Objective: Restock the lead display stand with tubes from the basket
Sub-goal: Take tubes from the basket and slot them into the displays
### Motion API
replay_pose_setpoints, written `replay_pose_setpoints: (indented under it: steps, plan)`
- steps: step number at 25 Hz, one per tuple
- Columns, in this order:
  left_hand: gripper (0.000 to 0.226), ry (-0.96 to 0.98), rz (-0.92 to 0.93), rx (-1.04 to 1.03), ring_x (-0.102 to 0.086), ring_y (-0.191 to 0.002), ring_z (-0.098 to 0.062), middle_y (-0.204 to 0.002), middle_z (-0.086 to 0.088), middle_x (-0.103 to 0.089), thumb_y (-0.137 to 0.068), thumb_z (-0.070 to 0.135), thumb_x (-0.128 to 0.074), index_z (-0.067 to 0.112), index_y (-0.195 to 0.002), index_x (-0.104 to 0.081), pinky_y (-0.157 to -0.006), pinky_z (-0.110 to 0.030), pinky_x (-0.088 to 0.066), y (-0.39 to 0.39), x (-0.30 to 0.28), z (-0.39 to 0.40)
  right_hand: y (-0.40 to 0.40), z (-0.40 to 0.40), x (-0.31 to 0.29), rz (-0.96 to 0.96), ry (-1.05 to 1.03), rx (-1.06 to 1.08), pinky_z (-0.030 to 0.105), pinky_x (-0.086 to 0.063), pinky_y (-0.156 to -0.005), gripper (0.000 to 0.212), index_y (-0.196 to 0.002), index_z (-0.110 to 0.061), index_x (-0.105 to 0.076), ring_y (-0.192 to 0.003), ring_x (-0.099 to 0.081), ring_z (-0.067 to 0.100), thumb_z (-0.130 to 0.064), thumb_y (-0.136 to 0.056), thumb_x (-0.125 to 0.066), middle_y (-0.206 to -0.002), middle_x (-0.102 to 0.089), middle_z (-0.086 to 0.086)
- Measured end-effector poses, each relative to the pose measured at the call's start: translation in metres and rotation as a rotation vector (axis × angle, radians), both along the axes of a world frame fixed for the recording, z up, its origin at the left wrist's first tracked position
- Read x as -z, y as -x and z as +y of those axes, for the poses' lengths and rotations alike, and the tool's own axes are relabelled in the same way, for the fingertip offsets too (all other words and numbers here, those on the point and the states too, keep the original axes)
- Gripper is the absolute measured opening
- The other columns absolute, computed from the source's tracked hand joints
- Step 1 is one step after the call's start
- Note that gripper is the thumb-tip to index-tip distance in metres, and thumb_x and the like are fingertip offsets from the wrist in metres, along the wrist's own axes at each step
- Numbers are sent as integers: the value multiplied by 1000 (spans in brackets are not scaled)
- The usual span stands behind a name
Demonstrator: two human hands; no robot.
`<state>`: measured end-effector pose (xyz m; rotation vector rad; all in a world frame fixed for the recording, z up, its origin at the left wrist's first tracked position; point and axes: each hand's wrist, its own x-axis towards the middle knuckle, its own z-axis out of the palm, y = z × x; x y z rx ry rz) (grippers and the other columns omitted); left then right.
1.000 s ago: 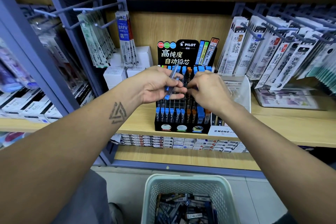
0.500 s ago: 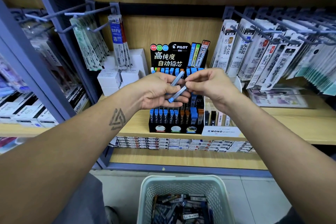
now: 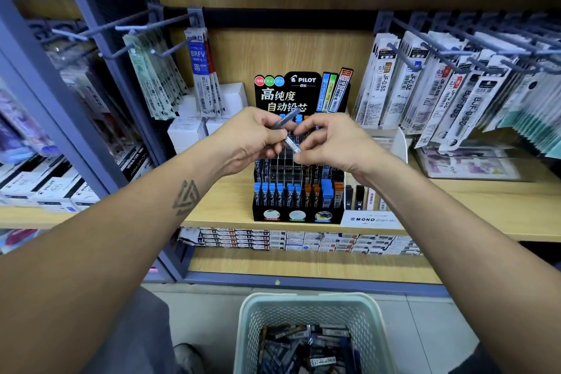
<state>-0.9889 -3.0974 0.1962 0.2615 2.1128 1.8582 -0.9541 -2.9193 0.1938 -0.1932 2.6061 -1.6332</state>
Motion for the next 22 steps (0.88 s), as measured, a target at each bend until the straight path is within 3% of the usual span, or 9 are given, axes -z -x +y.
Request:
replay_pose_setpoints:
  steps: [3,6,8,11,15,18,22]
  plan:
    - [22,-84,8,-28,-53,-53,-12,-77,-15,-57,-101,-4,-49,0,-117,-64,-46,-19,-42,-1,-1,-4,3,-15,1,-3,11,-61,39,-59,-77,61,-126,-15,-58,-67,-67,19,9,-75,-80,-75,-69,12]
    - [27,-80,-6,-190,-50,-46,-11,-74,-12,-59,-103,-3,-46,-2,-127,-58,-42,-19,-39,5,-4,-18,10,-24,3,-33,64,-34,37,-63,-70,71,-141,-16,-52,-72,-70,32,15,-81,-71,-83,-59,20]
    - [26,-35,-51,-235,-46,-42,-10,-68,-10,-58,-103,-2,-46,-4,-126,-57,-39,-19,-31,8,-5,-29,15,-27,5,-49,79,4,35,-62,-70,74,-146,-23,-49,-76,-73,35,16,-85,-66,-86,-55,20]
    - [26,-9,-114,-224,-43,-42,-10,-69,-10,-59,-102,-4,-46,-8,-123,-59,-39,-18,-28,8,-6,-40,16,-29,5,-71,79,-25,37,-62,-76,81,-147,-38,-44,-78,-75,34,16,-89,-60,-73,-46,11]
    - [26,-1,-120,-214,-43,-45,-11,-68,-10,-59,-100,-6,-45,-8,-121,-61,-40,-19,-28,6,-8,-47,18,-33,4,-57,70,-7,37,-63,-72,60,-141,-26,-49,-76,-75,34,11,-95,-55,-73,-60,12]
    - [26,-9,-128,-200,-43,-46,-11,-69,-11,-59,-101,-6,-45,-10,-121,-60,-39,-17,-28,6,-7,-47,21,-37,3,-19,51,61,45,-63,-70,27,-125,-26,-51,-71,-75,33,-9,-104,-48,-84,-72,20]
    - [25,7,-148,-173,-39,-42,-10,-63,-8,-56,-101,-5,-47,-9,-121,-61,-37,-16,-23,7,-6,-47,27,-41,11,189,-80,149,52,-56,-81,5,-98,-24,-64,-73,-67,29,-20,-98,-61,-84,-75,4]
